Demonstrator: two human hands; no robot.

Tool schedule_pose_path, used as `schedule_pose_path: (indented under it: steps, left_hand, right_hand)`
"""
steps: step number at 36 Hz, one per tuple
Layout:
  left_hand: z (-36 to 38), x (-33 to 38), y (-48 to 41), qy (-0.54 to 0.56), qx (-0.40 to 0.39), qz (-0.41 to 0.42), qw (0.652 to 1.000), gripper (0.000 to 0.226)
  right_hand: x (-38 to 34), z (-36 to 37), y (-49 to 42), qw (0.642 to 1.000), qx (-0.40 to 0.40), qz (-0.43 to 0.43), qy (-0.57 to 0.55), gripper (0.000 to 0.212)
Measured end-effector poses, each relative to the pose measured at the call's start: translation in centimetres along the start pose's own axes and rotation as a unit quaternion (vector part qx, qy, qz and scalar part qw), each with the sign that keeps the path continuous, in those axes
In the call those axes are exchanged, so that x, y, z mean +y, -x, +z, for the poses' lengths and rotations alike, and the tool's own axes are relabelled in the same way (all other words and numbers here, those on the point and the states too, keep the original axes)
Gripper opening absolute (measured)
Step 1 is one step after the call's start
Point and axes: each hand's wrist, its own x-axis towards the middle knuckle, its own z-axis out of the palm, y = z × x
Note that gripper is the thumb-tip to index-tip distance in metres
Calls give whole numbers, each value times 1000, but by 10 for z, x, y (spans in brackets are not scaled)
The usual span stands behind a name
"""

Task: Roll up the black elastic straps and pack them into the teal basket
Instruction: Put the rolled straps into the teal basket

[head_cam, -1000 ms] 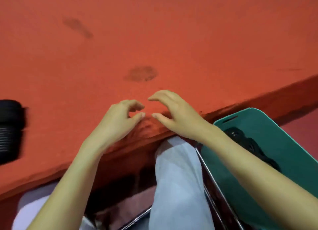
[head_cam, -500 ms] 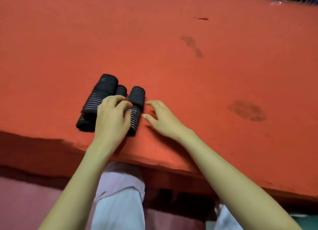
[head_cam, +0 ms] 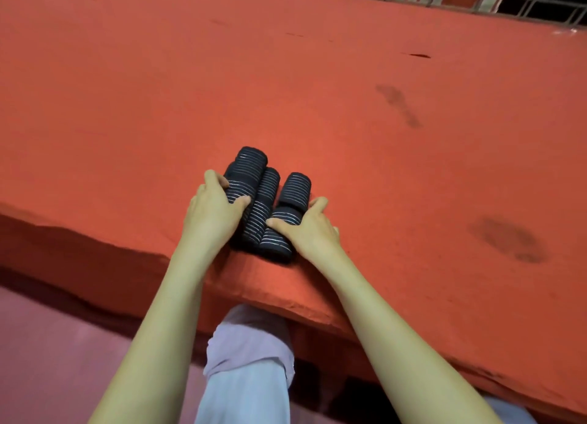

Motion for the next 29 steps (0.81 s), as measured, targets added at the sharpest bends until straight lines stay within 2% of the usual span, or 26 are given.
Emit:
schedule_pose_path:
  steps: [3,8,10,15,18,22,26,29]
  left_hand:
    - [-5,1,-1,-4,-24,-20,999,55]
    - [-10,3,4,4,-24,-16,1000,62]
    - [-10,4,14,16,-12,1,1000,63]
    - [-9,4,33,31,4,72,997,60]
    - [-6,13,44,88,21,112,990,58]
    - [9,31,61,196,-19,140,970,56]
    - [42,54,84,172,-93,177,965,48]
    - [71,69,99,143,-136,189,962,46]
  right_hand:
    - [-1,-3,7,999,19,0,-29,70]
    - [5,11,21,989,47,-30,-135,71]
    - [6,13,28,985,49,-42,-161,70]
    - [10,4,43,978,34,-97,-183,44]
    - [17,-8,49,971,49,-110,-205,43]
    - [38,-45,61,971,116,-137,-160,43]
    - [76,-83,74,982,147,-106,-61,44]
    - [106,-106,89,989,132,-67,-13,58]
